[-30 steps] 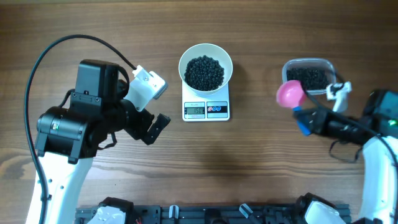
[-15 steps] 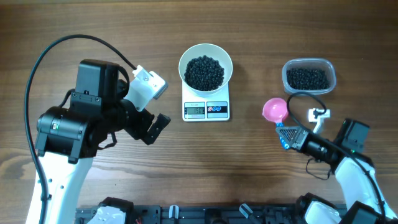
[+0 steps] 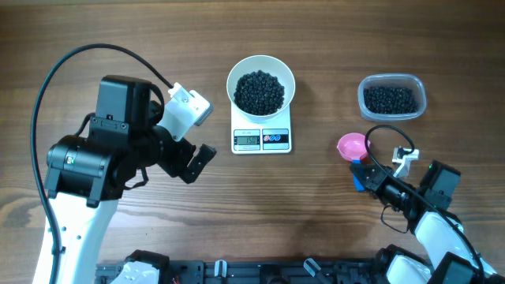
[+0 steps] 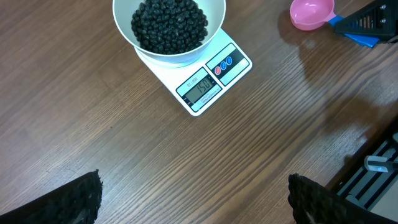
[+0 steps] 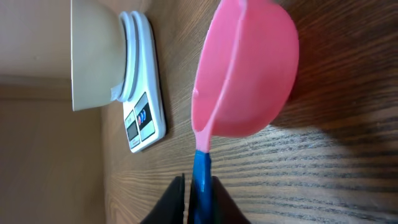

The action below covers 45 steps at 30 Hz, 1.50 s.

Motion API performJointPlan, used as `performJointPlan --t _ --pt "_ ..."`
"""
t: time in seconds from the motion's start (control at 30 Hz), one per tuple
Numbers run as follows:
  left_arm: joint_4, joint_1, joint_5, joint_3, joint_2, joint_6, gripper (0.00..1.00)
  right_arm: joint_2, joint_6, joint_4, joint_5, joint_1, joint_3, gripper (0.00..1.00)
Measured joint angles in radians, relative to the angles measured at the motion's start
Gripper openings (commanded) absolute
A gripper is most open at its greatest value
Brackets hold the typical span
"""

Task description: Scoop item into bowl and weigh 150g on scale

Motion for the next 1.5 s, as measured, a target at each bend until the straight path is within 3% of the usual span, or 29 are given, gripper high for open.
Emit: performJointPlan --t 0.07,0.3,0.33,0.4,0.73,1.0,1.13,1.23,1.3,1.5 --pt "0.000 0.000 0.000 0.000 0.000 0.000 1.00 0.000 0.014 0.001 0.003 0.000 0.000 0.39" --pt "0.000 0.000 0.000 0.000 0.000 0.000 1.00 0.000 0.054 0.000 0.084 0.000 0.000 0.60" --pt "0.000 0.000 0.000 0.000 0.000 0.000 1.00 0.000 0.060 0.001 0.123 0.000 0.000 0.68" --pt "0.000 0.000 0.000 0.000 0.000 0.000 1.00 0.000 0.072 0.008 0.201 0.000 0.000 1.00" --pt "0.000 0.000 0.000 0.000 0.000 0.000 1.00 -0.019 0.069 0.248 0.477 0.000 0.014 1.00" --pt "0.000 0.000 0.000 0.000 0.000 0.000 1.00 -0.061 0.164 0.905 0.153 -0.003 0.181 1.00" --pt "0.000 0.000 0.000 0.000 0.000 0.000 1.00 -0.114 0.205 0.805 0.070 -0.003 0.308 1.00" --pt "0.000 0.000 0.000 0.000 0.000 0.000 1.00 -0.159 0.216 0.541 0.055 -0.003 0.410 1.00" --pt "0.000 0.000 0.000 0.000 0.000 0.000 1.00 -0.183 0.232 0.452 0.055 -0.003 0.456 1.00" --pt "0.001 0.000 0.000 0.000 0.000 0.000 1.00 -0.336 0.263 0.393 0.054 -0.003 0.497 1.00"
